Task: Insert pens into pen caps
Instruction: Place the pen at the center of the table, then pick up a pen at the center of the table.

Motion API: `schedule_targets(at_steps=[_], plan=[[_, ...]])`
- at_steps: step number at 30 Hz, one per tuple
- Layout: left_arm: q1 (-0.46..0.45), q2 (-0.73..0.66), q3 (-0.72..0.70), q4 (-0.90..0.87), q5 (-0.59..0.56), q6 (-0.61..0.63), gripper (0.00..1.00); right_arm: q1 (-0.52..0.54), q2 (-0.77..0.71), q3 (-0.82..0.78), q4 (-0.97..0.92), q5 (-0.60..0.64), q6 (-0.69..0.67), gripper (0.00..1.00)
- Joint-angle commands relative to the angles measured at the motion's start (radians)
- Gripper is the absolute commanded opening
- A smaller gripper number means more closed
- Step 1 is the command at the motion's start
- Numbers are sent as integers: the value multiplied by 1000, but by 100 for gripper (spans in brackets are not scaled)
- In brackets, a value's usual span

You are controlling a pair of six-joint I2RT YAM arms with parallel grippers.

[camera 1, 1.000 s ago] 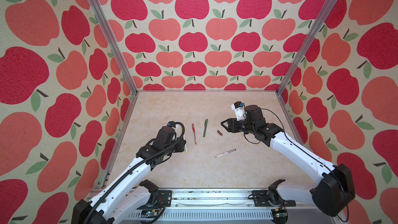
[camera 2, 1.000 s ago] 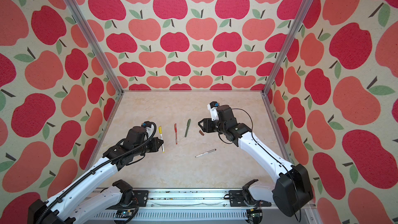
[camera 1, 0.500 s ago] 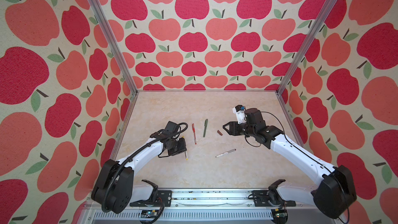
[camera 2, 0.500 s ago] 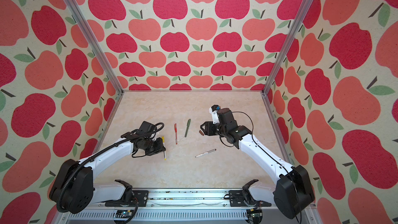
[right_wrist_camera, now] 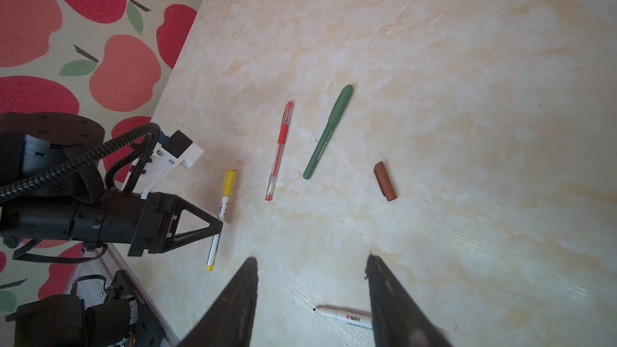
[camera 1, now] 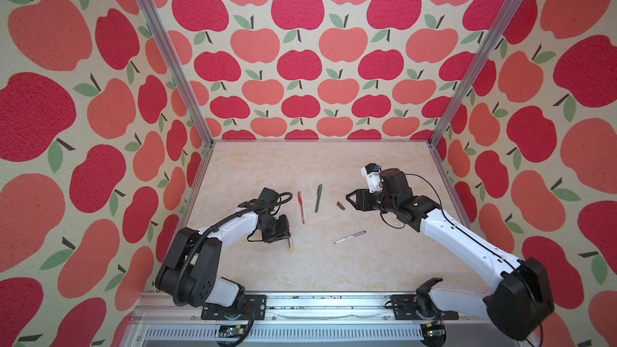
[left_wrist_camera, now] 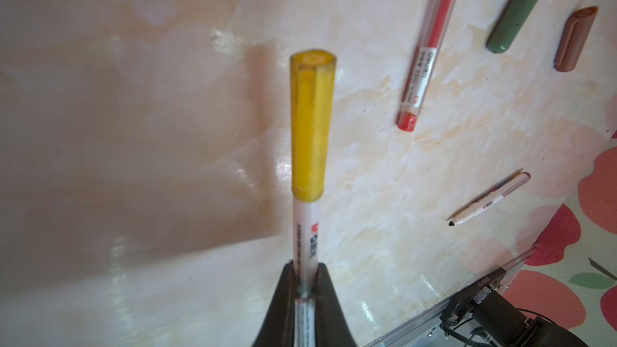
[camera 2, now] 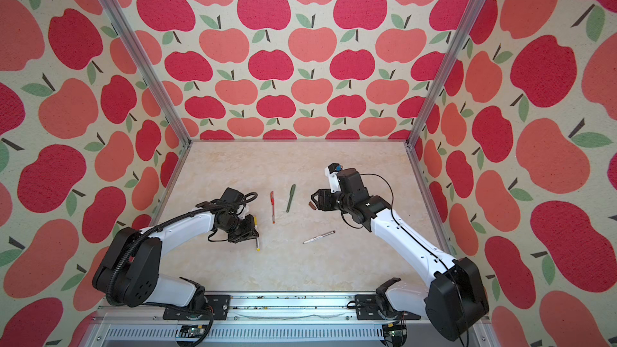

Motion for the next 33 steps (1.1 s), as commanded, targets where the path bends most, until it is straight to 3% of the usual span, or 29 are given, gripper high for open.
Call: schedule_targets(at_steps=[1, 10, 14, 18, 23, 27, 33], plan=[[9, 18, 24, 10, -10, 19, 18, -8, -13, 12, -8, 11, 3, 55], [19, 6, 26, 9, -55, 25, 33, -8, -7, 62, -71, -21, -45, 55], [19, -92, 45, 27, -56, 58, 42, -7, 8, 120, -198, -106, -128, 55], [21, -263, 31, 106, -45, 112, 59, 10, 51, 167, -390, -156, -234, 60], [51, -481, -38, 250, 45, 178, 74, 150, 135, 204, -572, 50, -424, 78], [104, -540, -49, 254, 150, 205, 82, 272, 246, 225, -616, 185, -555, 81], [146, -643, -111, 346, 223, 178, 89, 363, 399, 274, -630, 289, -712, 82]])
